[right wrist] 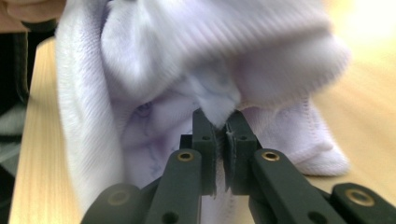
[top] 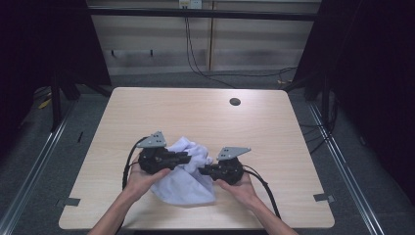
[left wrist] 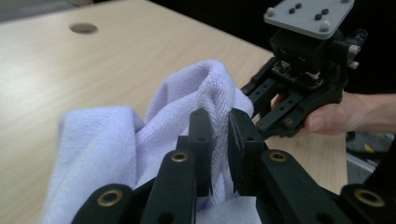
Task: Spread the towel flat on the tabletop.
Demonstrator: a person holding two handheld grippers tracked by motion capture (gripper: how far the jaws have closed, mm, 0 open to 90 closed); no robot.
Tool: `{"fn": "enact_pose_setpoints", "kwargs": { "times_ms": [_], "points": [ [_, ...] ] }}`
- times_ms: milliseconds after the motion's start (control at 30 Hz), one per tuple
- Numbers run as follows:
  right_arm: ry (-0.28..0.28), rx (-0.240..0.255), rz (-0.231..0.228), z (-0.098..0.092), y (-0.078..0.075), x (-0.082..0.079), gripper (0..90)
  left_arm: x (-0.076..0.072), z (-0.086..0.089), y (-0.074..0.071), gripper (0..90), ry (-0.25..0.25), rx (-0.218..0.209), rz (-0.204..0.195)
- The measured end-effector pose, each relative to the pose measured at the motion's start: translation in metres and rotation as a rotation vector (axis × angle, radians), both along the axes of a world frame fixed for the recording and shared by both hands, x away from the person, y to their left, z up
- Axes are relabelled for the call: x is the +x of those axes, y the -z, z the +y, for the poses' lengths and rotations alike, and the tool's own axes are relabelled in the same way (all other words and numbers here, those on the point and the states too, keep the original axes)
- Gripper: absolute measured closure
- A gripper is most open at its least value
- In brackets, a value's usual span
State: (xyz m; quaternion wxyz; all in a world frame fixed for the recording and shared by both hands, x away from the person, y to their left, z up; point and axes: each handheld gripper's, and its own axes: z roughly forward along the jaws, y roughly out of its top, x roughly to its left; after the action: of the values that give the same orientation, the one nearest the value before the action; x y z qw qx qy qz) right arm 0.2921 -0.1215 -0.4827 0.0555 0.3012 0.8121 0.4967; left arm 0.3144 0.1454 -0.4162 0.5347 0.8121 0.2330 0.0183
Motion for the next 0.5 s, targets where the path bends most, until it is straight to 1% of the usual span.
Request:
{"fn": "enact_pose_setpoints", "kwargs": {
  "times_ms": [33, 67, 100, 133, 167, 200, 233, 267, 300, 333, 367, 400, 433, 467, 500],
  "points": [
    [0.029, 0.027, 0.004, -0.012, -0.01, 0.002, 85.2, 0.002, 0.013, -0.007, 82.8, -0.036, -0.045, -0.007],
    [0.029, 0.027, 0.004, -0.012, -0.01, 0.002, 85.2, 0.002, 0.013, -0.007, 83.0, -0.036, -0.045, -0.007],
    [0.073, 0.03, -0.007, -0.025, -0.019, 0.005, 85.2, 0.003, 0.027, -0.014, 83.2, -0.08, -0.071, -0.021],
    [0.073, 0.03, -0.007, -0.025, -0.019, 0.005, 85.2, 0.003, 0.027, -0.014, 83.4, -0.08, -0.071, -0.021],
    [0.12, 0.043, -0.006, -0.041, -0.026, 0.008, 85.2, 0.004, 0.036, -0.018, 83.5, -0.102, -0.089, -0.033],
    [0.139, 0.056, 0.0, -0.049, -0.03, 0.009, 85.2, 0.003, 0.049, -0.024, 83.5, -0.132, -0.105, -0.047],
    [0.161, 0.061, 0.001, -0.057, -0.033, 0.01, 85.1, 0.003, 0.054, -0.025, 83.5, -0.139, -0.111, -0.049],
    [0.176, 0.061, -0.005, -0.063, -0.035, 0.011, 85.1, 0.003, 0.054, -0.025, 83.5, -0.139, -0.111, -0.049],
    [0.199, 0.066, -0.008, -0.073, -0.039, 0.012, 85.1, 0.003, 0.066, -0.028, 83.6, -0.173, -0.132, -0.055],
    [0.217, 0.074, -0.005, -0.08, -0.042, 0.013, 85.1, 0.003, 0.066, -0.028, 83.6, -0.173, -0.132, -0.055],
    [0.234, 0.077, -0.009, -0.087, -0.045, 0.013, 85.1, 0.002, 0.071, -0.029, 83.7, -0.189, -0.144, -0.052],
    [0.234, 0.077, -0.009, -0.087, -0.045, 0.013, 85.1, 0.003, 0.075, -0.029, 83.7, -0.199, -0.153, -0.049],
    [0.265, 0.09, -0.009, -0.099, -0.05, 0.014, 85.1, 0.003, 0.081, -0.029, 83.8, -0.218, -0.16, -0.046],
    [0.278, 0.091, -0.012, -0.103, -0.052, 0.014, 85.1, 0.004, 0.084, -0.028, 83.9, -0.225, -0.168, -0.041],
    [0.292, 0.095, -0.013, -0.108, -0.056, 0.014, 85.1, 0.004, 0.087, -0.028, 83.9, -0.246, -0.167, -0.037]
  ]
}}
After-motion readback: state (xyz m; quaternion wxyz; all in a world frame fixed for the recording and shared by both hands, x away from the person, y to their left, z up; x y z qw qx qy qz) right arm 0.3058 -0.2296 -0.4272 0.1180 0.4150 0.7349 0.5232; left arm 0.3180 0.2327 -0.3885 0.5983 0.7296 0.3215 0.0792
